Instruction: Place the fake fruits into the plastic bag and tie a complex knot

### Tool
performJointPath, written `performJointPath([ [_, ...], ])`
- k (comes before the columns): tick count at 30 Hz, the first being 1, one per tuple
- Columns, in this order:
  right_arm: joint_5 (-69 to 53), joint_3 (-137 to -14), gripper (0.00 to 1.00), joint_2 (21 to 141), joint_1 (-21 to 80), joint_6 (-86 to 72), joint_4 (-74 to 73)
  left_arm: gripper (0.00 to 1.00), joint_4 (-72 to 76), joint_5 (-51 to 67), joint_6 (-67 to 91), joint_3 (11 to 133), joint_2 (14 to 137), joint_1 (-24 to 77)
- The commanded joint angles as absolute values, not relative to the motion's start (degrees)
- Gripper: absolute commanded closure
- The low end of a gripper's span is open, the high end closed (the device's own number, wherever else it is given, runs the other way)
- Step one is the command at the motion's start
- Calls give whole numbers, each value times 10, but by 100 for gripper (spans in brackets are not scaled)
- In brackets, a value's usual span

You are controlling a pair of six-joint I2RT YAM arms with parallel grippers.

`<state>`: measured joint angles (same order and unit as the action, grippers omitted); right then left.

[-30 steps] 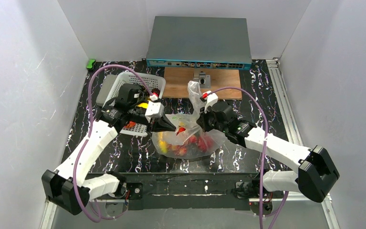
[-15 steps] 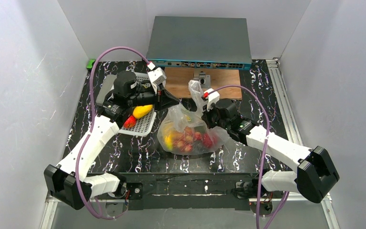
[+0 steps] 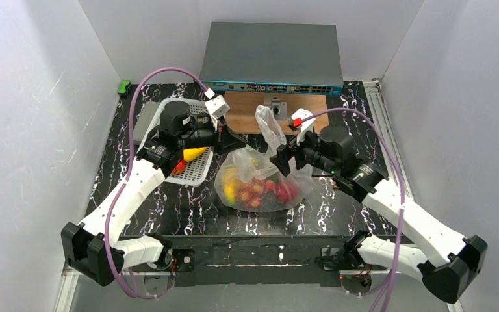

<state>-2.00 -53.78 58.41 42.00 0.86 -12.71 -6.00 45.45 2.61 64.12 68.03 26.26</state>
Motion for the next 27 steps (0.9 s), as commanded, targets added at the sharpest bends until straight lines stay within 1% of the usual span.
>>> performJointPath([
  [1,-121,-602,2,547,419,32,-163,100,-51,475,18,654,670,271],
  [4,-171,-626,2,553,429,32,-147,100,-52,475,17,660,674,272],
  [7,-183,-642,2,586,448,15,-108,100,-52,471,19,668,679,272],
  [12,-169,-630,2,649,479,-29,34,100,-42,455,45,673,684,272],
  [15,-130,-627,2,686,498,-32,100,100,-40,453,53,674,684,271],
  [20,-129,-619,2,724,515,-29,175,100,-33,445,62,670,678,272],
  [22,-122,-609,2,740,518,-30,184,100,-29,442,68,670,676,272],
  [24,-118,-595,8,752,518,-30,195,100,-26,438,73,669,674,272],
  [27,-121,-553,28,763,518,-19,221,100,-18,430,90,672,670,269],
])
